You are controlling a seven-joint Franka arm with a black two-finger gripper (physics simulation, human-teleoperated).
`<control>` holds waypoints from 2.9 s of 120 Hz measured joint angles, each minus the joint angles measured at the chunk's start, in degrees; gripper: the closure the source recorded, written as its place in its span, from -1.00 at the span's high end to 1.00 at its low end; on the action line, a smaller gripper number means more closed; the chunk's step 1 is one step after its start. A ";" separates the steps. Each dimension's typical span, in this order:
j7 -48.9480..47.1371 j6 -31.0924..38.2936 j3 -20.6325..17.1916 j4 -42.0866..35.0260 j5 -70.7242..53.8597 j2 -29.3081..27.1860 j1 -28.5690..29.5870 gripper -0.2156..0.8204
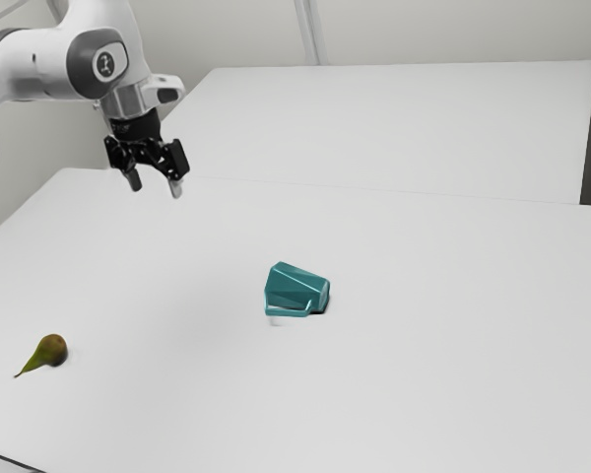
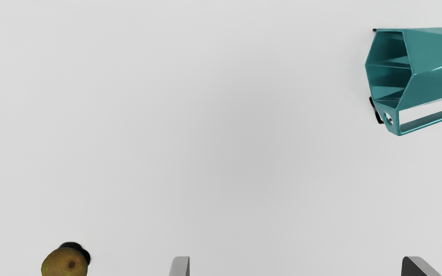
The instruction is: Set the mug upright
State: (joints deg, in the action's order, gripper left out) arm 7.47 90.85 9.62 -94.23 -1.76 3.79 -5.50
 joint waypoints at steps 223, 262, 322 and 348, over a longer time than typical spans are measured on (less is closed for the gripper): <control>92.85 32.28 12.31 -40.27 84.14 2.83 4.82 0.54; 100.95 35.18 9.46 -40.65 88.31 4.73 2.77 0.53; 106.63 40.57 2.80 -43.08 97.49 3.35 0.48 0.53; 107.90 41.86 0.62 -43.11 99.98 3.34 0.20 0.52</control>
State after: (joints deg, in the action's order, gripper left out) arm 115.37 132.71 10.24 -137.34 98.22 7.13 -5.29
